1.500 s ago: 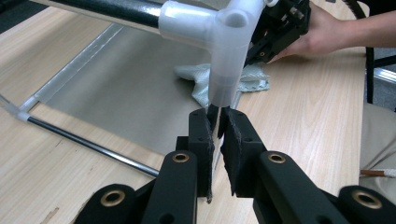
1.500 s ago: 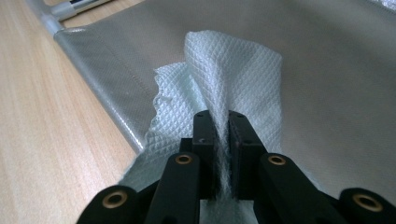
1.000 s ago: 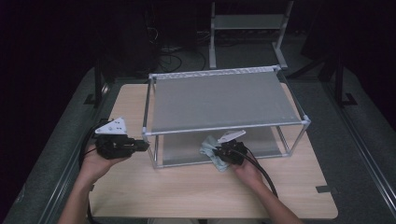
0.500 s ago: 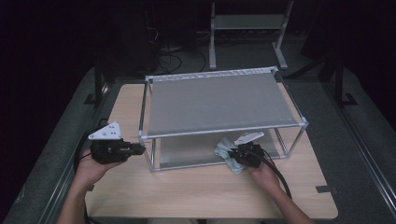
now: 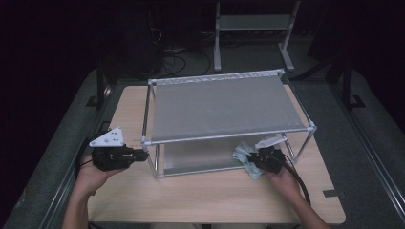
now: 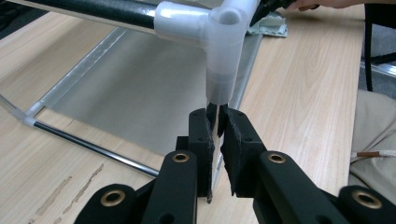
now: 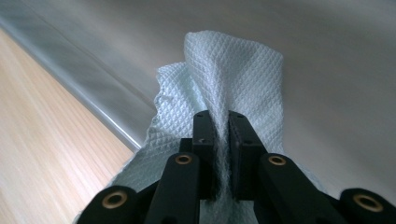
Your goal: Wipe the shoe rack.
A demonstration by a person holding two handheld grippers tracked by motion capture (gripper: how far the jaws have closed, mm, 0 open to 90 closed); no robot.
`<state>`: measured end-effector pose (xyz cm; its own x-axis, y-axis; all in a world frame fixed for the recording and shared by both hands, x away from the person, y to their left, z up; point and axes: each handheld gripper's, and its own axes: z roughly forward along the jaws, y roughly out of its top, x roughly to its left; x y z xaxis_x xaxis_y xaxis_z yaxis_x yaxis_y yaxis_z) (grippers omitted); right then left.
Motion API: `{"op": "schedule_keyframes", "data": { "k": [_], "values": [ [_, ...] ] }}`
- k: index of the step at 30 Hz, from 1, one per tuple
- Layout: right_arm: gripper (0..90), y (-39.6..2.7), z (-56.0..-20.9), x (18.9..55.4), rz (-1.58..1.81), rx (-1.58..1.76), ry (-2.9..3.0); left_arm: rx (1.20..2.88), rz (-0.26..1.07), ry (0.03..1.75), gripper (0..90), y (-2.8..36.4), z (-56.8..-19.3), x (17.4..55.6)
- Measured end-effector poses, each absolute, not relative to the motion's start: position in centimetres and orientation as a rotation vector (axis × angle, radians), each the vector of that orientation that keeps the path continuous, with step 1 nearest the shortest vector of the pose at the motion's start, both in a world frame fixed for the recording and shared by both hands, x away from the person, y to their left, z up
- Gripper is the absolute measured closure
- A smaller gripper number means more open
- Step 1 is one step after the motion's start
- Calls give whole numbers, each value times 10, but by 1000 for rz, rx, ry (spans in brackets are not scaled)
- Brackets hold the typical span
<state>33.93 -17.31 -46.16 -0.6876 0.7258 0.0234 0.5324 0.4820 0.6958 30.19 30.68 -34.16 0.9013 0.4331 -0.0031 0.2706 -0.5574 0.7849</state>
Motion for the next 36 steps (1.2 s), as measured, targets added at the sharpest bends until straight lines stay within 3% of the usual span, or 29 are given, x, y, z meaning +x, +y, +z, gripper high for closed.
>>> {"op": "schedule_keyframes", "data": {
  "k": [13, 19, 36],
  "values": [
    [822, -200, -463, 334, 999, 1178, 2385, 2163, 252, 541, 816, 309, -344, 298],
    [821, -182, -462, 332, 1011, 1128, 2421, 2156, 261, 551, 816, 310, -345, 296],
    [822, -228, -464, 334, 996, 1284, 2322, 2144, 250, 554, 816, 310, -346, 295]
  ]
}}
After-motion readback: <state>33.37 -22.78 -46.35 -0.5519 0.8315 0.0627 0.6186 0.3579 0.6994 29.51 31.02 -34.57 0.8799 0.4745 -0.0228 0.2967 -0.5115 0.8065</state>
